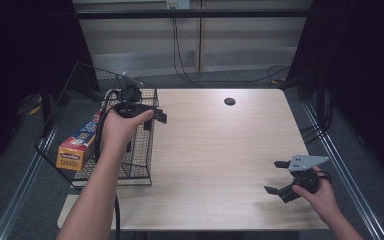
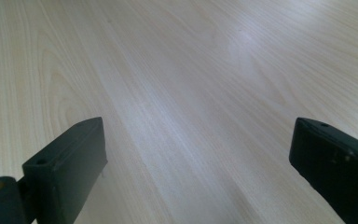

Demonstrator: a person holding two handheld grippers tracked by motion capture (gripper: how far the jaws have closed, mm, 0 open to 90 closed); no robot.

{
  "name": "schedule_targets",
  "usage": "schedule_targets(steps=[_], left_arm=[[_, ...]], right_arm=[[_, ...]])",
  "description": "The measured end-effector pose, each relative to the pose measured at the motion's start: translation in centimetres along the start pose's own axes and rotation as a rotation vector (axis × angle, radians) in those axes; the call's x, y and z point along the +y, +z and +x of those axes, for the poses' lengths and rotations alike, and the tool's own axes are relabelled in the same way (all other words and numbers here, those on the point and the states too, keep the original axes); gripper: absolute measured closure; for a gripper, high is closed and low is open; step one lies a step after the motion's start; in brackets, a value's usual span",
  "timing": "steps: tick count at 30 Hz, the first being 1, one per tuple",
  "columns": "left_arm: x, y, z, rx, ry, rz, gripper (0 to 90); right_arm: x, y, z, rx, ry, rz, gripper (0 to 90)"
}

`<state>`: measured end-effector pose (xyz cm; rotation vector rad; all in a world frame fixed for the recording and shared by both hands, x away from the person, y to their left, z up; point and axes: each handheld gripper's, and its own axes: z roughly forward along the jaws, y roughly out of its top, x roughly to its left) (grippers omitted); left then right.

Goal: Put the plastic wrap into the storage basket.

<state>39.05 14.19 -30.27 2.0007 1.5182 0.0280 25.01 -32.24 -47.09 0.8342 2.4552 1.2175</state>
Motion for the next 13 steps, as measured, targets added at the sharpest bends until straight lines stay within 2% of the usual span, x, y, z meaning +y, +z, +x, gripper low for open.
schedule_targets(steps=[9, 10, 11, 12, 13], left_arm=[[-1.3, 1.7, -0.5, -0.049, 0.032, 0.014, 14.7], [-1.7, 2.1, -0.7, -0.073, 0.053, 0.009, 14.6], [-1.7, 2.1, -0.7, -0.073, 0.053, 0.009, 14.5], [-1.9, 2.3, -0.9, -0.091, 0.054, -0.004, 14.5], [-2.2, 2.6, -1.1, -0.105, 0.07, -0.013, 13.9]], right_arm=[[-0.1, 0.0, 0.0, -0.002, -0.002, 0.005, 3.5], [-0.1, 0.1, 0.0, 0.001, 0.0, 0.005, 3.4], [-0.1, 0.1, 0.0, 0.001, 0.0, 0.005, 3.4], [-0.2, 0.1, 0.0, 0.004, -0.002, 0.013, 3.3], [-0.2, 0.2, 0.0, 0.005, 0.0, 0.014, 3.2]])
